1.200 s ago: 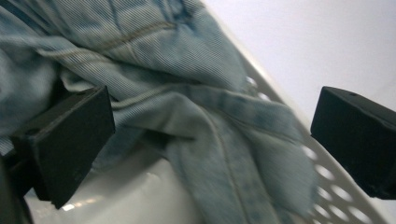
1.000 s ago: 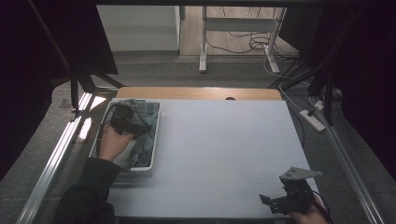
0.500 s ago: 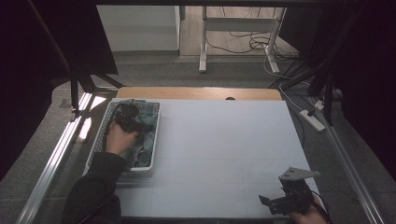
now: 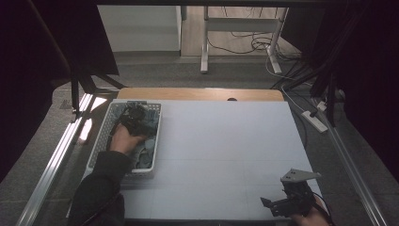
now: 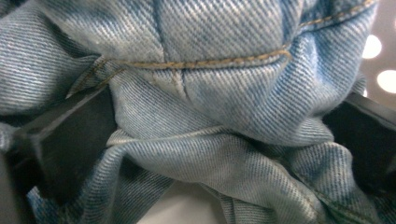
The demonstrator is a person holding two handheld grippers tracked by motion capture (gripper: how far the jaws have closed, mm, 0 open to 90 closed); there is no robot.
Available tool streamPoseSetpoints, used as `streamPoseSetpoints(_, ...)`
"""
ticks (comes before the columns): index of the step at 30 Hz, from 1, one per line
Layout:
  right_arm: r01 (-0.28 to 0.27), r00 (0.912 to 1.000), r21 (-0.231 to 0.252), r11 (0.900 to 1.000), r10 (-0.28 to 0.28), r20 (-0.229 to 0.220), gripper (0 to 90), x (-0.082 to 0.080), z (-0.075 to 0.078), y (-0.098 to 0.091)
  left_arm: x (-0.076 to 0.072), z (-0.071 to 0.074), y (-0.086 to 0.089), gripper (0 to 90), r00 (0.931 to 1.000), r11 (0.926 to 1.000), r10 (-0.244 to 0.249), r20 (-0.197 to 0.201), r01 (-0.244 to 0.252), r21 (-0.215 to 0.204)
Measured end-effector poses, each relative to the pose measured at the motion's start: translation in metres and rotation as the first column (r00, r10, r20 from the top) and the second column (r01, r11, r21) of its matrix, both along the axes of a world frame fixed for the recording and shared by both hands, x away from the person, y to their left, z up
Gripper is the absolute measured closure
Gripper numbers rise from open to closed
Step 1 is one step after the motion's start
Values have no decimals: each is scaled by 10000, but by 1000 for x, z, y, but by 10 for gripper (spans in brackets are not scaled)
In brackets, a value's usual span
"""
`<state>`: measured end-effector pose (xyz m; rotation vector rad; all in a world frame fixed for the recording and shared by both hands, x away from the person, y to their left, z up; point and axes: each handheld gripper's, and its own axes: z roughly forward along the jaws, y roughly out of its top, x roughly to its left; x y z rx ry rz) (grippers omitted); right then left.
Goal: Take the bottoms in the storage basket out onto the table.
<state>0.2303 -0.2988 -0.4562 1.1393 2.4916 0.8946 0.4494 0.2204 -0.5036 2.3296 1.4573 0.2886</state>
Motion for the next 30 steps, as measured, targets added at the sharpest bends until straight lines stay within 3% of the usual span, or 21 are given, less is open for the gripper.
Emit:
streamPoseSetpoints(4,-83,10000,-98,9999,83,28,1,0,0,1,-3,0,1,158,10000,10000,17,-62,-17,41)
streamPoseSetpoints(5,-83,10000,-98,9999,83,28,1,0,0,1,-4,0,1,158,10000,10000,-7,-53,7,96)
streamPoseSetpoints(9,-114,9999,-112,9999,115,47,1,0,-1,2,-6,4,-2,340,9998,9994,10,-210,-2,359)
streamPoseSetpoints(14,-186,9998,-178,9997,187,56,1,0,-1,2,-6,6,1,535,9988,9999,130,-477,-125,106)
streamPoseSetpoints(18,-198,9998,-214,9996,199,59,1,0,-1,2,-6,8,3,570,9977,9995,270,-616,-279,-138)
streamPoseSetpoints(25,-267,9996,-186,9995,268,101,1,-1,-1,3,-9,17,9,604,9993,9992,-37,-363,22,-399)
streamPoseSetpoints(30,-317,9994,-181,9993,319,146,1,-1,0,3,-11,27,24,618,9994,9907,40,-356,-88,-1359)
